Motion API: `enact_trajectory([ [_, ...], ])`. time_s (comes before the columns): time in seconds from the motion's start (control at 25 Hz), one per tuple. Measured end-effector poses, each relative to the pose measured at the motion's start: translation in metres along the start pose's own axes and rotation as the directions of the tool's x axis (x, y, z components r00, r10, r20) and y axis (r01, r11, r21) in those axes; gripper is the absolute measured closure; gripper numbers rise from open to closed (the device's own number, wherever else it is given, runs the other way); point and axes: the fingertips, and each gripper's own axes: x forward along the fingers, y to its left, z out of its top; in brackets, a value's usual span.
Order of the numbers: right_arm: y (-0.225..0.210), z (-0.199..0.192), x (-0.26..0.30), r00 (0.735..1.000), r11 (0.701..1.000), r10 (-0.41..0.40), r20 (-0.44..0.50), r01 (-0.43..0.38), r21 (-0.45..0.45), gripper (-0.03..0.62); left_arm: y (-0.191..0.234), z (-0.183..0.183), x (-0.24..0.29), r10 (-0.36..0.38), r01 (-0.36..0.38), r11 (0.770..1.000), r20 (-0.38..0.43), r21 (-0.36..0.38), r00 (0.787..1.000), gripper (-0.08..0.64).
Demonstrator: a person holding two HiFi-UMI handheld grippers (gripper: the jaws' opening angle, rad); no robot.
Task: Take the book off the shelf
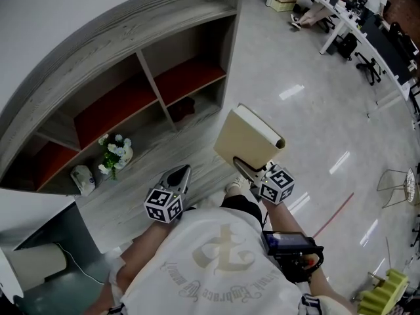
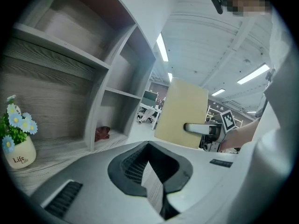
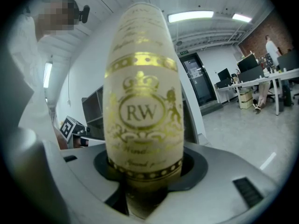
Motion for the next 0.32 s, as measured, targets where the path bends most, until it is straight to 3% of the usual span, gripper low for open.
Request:
enact_trajectory([
  [0.32,0.0043,0.001,-0.0032,1.0,1.0,0.008,0.014,-0.008,0.01,0.377,-0.0065,-0.0048,0.0007,-0.014,0.014,1.0,-0.01,0.01,1.0,0.56],
])
